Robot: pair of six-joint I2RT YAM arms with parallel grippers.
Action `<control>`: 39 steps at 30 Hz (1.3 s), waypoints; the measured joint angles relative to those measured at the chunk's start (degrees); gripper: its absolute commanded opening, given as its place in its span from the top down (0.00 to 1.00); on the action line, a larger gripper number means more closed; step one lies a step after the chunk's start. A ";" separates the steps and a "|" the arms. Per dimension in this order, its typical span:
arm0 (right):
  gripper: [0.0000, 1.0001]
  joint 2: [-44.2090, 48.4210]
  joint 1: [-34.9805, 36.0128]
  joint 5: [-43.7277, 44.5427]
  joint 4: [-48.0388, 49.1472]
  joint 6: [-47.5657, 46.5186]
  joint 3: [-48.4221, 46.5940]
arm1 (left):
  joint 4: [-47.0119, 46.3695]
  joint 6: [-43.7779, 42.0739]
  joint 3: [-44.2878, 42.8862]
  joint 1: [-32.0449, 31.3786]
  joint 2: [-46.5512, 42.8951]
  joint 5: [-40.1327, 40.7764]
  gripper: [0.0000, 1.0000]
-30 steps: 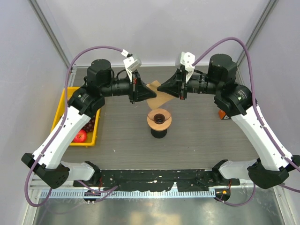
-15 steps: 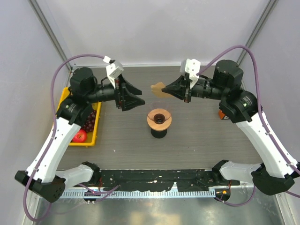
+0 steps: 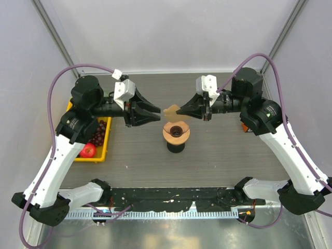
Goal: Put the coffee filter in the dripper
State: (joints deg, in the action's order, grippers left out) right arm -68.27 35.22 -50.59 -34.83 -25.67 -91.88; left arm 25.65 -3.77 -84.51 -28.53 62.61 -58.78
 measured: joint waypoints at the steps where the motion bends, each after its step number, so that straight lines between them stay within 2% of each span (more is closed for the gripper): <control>1: 0.95 -0.26 0.17 -0.22 -0.42 -0.11 -0.11 | 0.02 -0.04 0.00 -0.44 0.26 -0.20 0.69; 8: 0.95 -0.35 1.44 -1.22 -1.29 -0.57 -0.50 | -0.07 0.07 -0.02 -1.46 1.29 -0.37 0.80; 17: 0.95 -0.35 2.21 -1.42 -1.73 -0.57 -0.50 | -0.11 0.07 -0.02 -1.79 2.19 0.35 0.82; 25: 0.95 -0.35 2.29 -1.66 -1.73 -0.76 -0.52 | -0.09 -0.15 -0.02 -2.99 2.34 1.75 0.75; 30: 0.95 -0.35 2.29 -1.70 -1.73 -0.76 -0.52 | -0.04 -1.01 -0.02 -3.13 2.34 2.62 0.63; 39: 0.95 -0.35 2.32 -1.84 -1.73 -1.11 -0.52 | 0.04 -1.70 -0.02 -3.26 2.38 3.19 0.63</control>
State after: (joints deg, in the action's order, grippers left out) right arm -68.62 37.54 -52.42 -36.56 -26.79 -92.40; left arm 25.69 -5.48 -84.53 -31.79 64.99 -55.59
